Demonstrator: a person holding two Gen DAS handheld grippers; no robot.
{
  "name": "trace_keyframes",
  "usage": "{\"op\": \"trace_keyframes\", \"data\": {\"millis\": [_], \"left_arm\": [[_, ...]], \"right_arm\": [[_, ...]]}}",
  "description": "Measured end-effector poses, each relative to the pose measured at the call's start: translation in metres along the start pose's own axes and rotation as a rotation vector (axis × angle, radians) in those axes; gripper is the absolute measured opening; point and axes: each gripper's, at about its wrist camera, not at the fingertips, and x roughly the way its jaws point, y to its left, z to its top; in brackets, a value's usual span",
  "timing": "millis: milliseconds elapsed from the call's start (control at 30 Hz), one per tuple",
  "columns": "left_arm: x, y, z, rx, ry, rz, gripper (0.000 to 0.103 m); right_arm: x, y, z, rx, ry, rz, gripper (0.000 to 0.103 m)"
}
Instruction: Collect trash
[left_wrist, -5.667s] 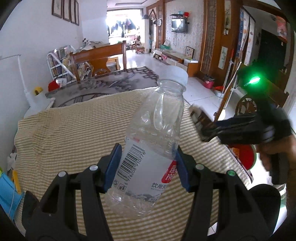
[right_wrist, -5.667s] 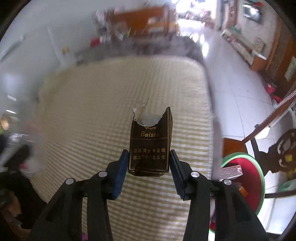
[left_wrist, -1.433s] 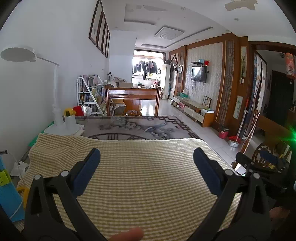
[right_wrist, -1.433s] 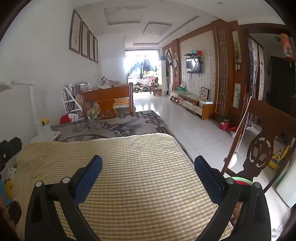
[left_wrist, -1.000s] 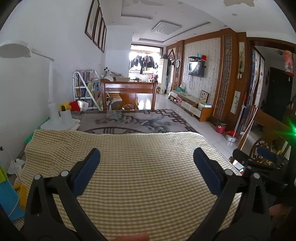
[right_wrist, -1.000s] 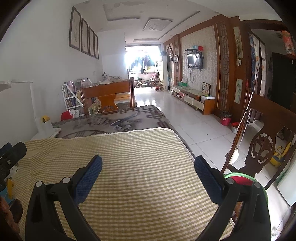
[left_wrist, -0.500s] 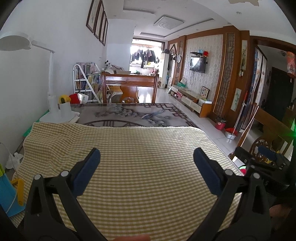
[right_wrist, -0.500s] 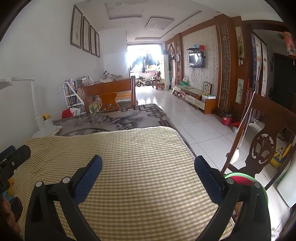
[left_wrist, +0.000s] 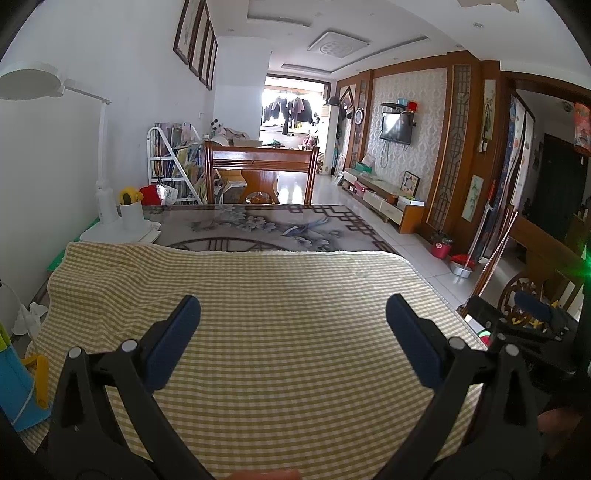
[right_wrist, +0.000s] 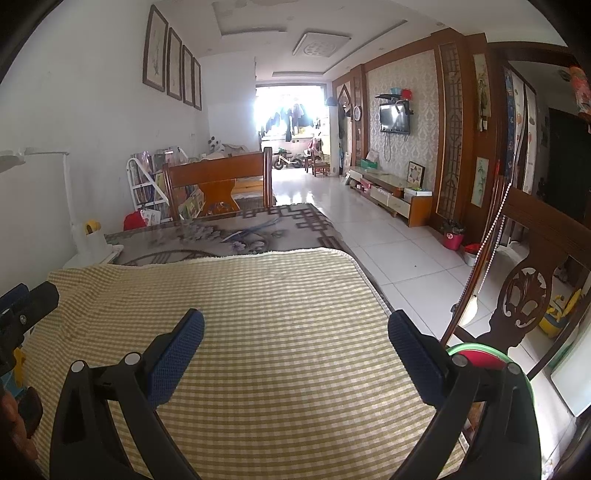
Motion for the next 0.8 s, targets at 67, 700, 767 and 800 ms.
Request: {"op": "trace_keyframes", "data": {"millis": [67,700,767,800], "left_arm": [[0.000,0.000,0.000,-0.001,0.000,0.001,0.098],[0.004,0.007,-0.001,-0.022,0.046,-0.002,0.098],[0.005,0.009,-0.002,-0.035,0.060,-0.023,0.098],[0.006,0.009,-0.003,-0.036,0.059,-0.021,0.098]], "right_arm": [[0.001,-0.001,-0.002,-0.003,0.003,0.003,0.096],[0.010,-0.001,-0.005,-0.025,0.050,0.024,0.096],[0.022,0.002,-0.005,-0.031,0.087,0.057,0.096],[0.029,0.004,-0.004,-0.038,0.109,0.071,0.096]]}}
